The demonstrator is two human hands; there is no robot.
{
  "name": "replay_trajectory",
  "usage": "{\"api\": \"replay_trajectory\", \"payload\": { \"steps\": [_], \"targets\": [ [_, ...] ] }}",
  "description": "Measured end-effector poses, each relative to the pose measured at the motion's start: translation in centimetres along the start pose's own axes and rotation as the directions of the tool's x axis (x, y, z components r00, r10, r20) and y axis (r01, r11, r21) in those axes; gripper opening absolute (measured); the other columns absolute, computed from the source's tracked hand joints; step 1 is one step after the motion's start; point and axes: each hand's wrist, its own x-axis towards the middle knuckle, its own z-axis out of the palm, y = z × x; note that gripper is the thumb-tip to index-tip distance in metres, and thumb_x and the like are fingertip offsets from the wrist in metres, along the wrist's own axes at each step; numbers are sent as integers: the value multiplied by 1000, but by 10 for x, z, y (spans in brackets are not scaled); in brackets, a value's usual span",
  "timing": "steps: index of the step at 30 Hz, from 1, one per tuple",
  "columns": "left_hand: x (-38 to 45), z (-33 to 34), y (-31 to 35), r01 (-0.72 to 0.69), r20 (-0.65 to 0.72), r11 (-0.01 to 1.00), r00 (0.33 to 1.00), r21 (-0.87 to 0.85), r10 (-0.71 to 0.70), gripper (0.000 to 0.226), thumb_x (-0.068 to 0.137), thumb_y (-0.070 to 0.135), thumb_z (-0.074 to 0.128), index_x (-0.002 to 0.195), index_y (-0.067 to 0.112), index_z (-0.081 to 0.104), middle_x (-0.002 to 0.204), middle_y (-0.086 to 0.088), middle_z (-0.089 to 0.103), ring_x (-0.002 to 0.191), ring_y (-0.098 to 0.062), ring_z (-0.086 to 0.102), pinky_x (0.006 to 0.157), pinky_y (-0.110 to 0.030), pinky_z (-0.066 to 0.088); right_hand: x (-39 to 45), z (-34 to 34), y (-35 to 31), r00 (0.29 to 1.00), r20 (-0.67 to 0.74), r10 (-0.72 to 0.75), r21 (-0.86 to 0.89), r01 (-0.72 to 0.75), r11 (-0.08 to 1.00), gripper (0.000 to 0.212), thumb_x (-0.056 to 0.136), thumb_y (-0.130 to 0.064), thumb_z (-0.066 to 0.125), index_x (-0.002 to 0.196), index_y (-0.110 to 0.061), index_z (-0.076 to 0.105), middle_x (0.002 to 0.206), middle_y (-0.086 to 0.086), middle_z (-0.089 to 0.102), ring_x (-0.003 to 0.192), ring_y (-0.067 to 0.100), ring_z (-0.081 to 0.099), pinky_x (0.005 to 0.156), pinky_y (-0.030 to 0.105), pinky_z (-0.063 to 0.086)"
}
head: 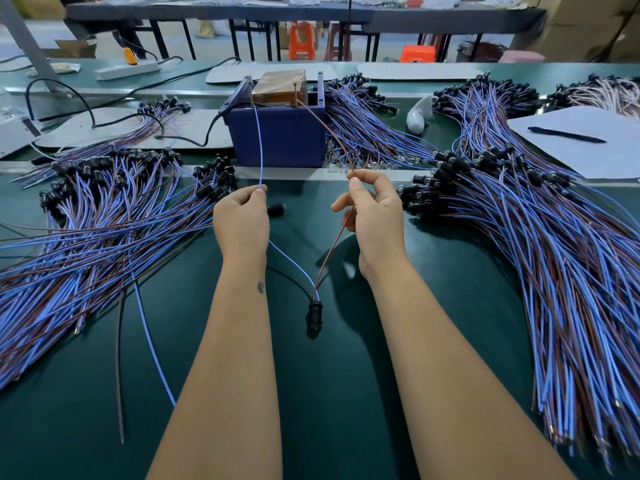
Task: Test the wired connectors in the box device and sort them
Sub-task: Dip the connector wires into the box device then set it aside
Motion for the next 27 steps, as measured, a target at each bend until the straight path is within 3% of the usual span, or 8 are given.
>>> {"api": "replay_trajectory", "payload": {
  "steps": [6,12,27],
  "targets": [
    [0,0,-1,6,3,1000,1000,-14,-6,25,94,19,57,76,34,67,57,8,48,49,-9,35,51,-22,35,0,1,-1,1000,6,1,-19,-1,1000,12,102,-10,46,103,-13,57,66,6,61,48,4,47,47,14,38],
    [0,-1,-2,14,-3,999,1000,-44,-14,20,94,17,56,85,30,69,58,9,49,45,-4,36,45,-13,35,0,1,-1,1000,3,21,-36,-21,999,13,102,-11,45,107,-11,57,68,7,62,48,4,48,47,15,39],
    [1,-1,-2,19,-8,999,1000,-40,-20,20,94,18,57,84,29,70,60,9,51,48,-4,39,46,-15,36,1,0,2,1000,-10,-3,-62,2,998,13,102,-13,45,107,-13,57,65,2,63,52,7,47,49,15,40]
  ]
}}
